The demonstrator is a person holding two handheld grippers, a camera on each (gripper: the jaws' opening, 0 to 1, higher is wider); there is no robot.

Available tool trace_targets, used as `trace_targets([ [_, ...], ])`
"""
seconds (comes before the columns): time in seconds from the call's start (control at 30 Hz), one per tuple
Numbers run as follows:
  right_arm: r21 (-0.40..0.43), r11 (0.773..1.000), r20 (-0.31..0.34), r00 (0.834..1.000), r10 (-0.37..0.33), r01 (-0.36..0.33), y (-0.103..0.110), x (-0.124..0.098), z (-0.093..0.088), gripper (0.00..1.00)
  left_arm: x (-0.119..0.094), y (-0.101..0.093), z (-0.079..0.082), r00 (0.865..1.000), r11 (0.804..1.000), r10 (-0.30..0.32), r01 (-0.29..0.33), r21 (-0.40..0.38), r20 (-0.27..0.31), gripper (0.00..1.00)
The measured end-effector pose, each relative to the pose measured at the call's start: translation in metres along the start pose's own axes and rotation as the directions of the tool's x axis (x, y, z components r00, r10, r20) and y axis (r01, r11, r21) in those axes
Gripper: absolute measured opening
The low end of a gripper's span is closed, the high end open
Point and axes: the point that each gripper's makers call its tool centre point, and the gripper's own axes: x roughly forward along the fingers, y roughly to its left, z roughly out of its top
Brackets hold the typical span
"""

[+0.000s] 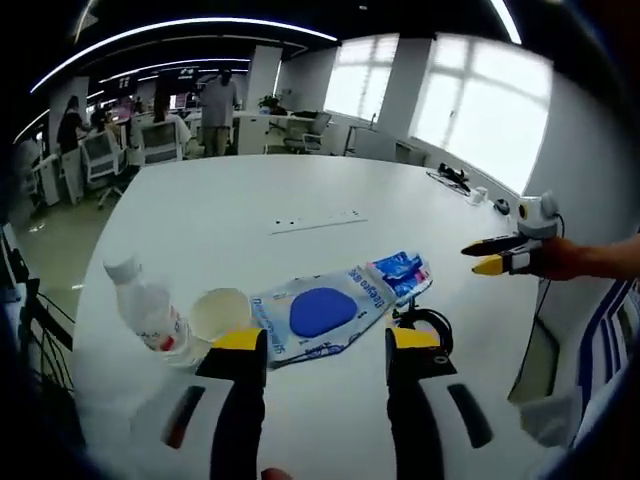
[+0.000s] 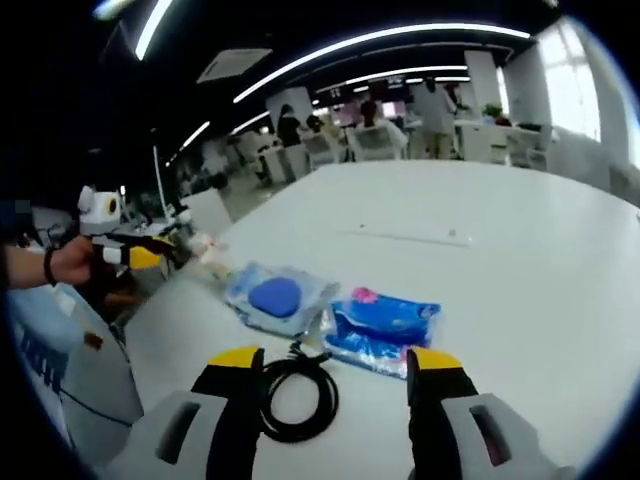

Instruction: Arrange the tabletop items into an orderly group along one side of the table until the central work area is clear of visible clutter.

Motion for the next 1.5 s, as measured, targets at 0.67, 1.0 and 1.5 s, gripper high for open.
trace_targets([
  [0.67, -0.042, 0.998, 0.012, 0.999, 0.049, -0.048, 0.060, -0.051, -0.044, 0.82, -0.092, 0.006, -0.058, 0.999, 0.999, 0.035, -0.034, -0.013, 0.031, 0.66],
  [1.0, -0.029, 0.998, 0.012, 0.998, 0.061, -0.061, 0.082, -0.062, -0.061, 0.85, -0.114, 0.005, -0.080, 0.998, 0.998, 0.061, -0.060, -0.026, 0.030, 0.72],
  [1.5, -0.023, 0.998, 0.060, 0.996, 0.060, -0.059, 0.094, -0.068, -0.049, 0.91, -0.125, 0.026, -0.075, 0.993, 0.995, 0.087, -0.084, -0.044, 0.077, 0.81],
])
